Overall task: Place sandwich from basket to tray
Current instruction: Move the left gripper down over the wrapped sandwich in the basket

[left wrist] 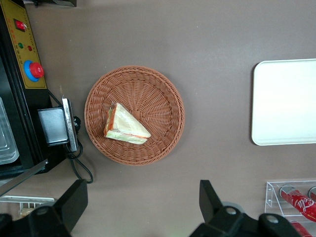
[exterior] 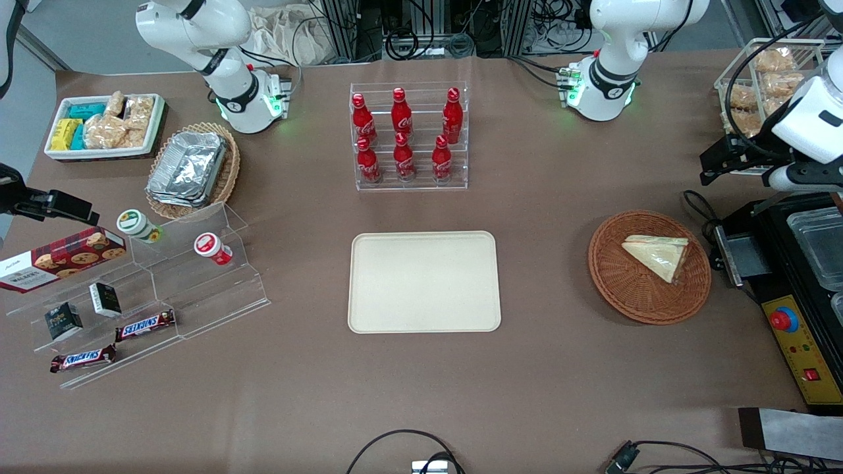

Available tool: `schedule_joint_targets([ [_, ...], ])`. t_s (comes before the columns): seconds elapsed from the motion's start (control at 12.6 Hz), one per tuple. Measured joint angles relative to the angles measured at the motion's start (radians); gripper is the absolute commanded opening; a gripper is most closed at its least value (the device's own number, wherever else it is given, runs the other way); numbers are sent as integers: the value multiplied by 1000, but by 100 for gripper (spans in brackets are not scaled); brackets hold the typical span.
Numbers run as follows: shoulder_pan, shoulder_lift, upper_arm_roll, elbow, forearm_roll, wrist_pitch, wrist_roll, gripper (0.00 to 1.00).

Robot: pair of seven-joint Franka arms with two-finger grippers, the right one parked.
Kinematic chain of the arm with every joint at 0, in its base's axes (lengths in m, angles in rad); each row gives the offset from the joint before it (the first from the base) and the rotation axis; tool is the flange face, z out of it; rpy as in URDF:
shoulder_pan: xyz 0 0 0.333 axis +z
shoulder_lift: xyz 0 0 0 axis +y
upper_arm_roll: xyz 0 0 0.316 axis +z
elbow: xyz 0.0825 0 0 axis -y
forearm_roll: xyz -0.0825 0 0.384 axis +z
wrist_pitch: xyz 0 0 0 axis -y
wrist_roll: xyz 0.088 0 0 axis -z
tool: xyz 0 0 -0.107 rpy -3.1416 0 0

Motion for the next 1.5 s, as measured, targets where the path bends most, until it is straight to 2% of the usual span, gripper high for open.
schedule_joint_targets([
  [0.71,0,11,1,9,0,-1,-3,100],
  [0.95,3,23,7,-6,0,-12,-55,100],
  [1.19,5,40,14,-76,-3,29,-162,100],
  [1.5,6,45,56,-236,-6,196,-267,100],
])
